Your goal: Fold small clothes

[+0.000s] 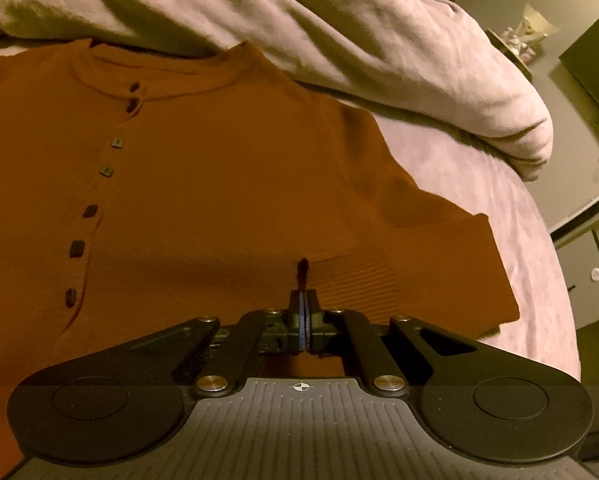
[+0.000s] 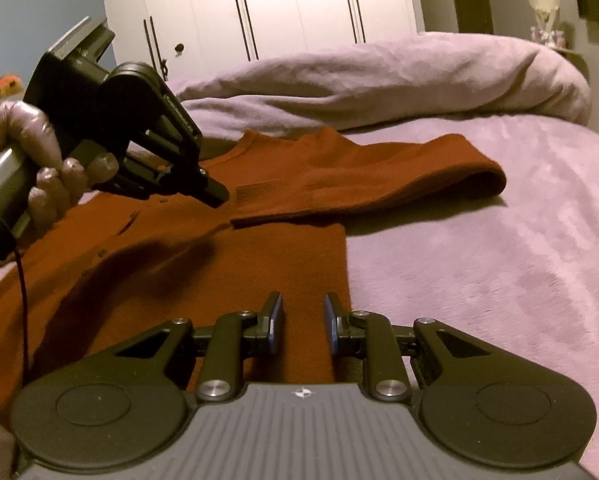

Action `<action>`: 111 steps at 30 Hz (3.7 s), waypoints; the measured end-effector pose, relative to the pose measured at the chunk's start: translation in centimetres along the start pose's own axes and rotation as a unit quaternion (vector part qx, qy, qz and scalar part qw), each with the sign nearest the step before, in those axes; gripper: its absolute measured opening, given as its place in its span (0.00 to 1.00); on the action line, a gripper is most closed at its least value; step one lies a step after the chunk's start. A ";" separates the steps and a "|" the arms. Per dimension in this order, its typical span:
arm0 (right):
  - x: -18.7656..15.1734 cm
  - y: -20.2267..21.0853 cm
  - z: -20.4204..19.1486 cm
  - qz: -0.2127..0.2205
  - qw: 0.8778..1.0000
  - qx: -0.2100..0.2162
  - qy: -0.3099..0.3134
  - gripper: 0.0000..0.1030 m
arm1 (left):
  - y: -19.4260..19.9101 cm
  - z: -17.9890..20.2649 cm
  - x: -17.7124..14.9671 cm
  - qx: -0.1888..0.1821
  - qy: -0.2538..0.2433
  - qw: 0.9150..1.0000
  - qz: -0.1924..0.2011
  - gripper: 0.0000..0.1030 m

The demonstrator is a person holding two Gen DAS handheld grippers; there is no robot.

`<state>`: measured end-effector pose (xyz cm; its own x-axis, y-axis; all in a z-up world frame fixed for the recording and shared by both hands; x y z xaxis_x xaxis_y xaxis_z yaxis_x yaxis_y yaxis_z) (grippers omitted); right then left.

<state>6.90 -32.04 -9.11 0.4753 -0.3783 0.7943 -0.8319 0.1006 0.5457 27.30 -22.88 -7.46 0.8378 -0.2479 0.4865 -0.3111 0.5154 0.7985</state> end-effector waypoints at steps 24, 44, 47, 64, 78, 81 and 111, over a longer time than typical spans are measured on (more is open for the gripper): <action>-0.2 -0.8 1.4 0.031 0.988 -0.149 0.007 0.29 | -1.9 2.0 -0.4 -0.035 -0.021 0.999 0.002 0.05; 0.1 -1.1 0.8 0.013 0.985 -0.169 0.019 0.30 | 6.3 -7.1 0.0 0.029 0.008 0.998 0.047 0.08; 0.1 -1.2 0.5 0.012 0.984 -0.176 0.024 0.30 | 6.0 -6.5 -1.9 0.016 0.009 0.999 0.035 0.13; 0.3 -1.3 0.4 0.003 0.983 -0.183 0.023 0.31 | 5.8 -3.3 -5.7 0.029 -0.047 0.998 0.018 0.48; 0.2 -1.3 0.4 0.005 0.983 -0.183 0.031 0.33 | 5.0 -2.9 -6.1 0.037 -0.056 0.998 0.007 0.49; 0.2 -1.3 0.4 0.005 0.983 -0.183 0.031 0.33 | 5.1 -3.0 -6.1 0.037 -0.056 0.998 0.006 0.49; 0.6 -1.1 0.7 0.000 0.982 -0.184 0.032 0.37 | 3.0 -0.5 -4.3 -0.026 -0.039 0.999 0.008 0.56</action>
<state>7.89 -33.00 -9.40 0.5027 -0.3212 0.8026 -0.6770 0.4311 0.5965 23.04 -19.86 -7.35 0.7948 -0.3020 0.5264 -0.2980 0.5614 0.7720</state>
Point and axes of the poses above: each gripper's, at about its wrist camera, not at the fingertips, and y roughly against the way its jaws point, z to its right, x to its top, the point moved 6 cm from there along -y, roughly the way its jaws point, and after that the axes turned 7 degrees about -y, right-handed, at the moved point
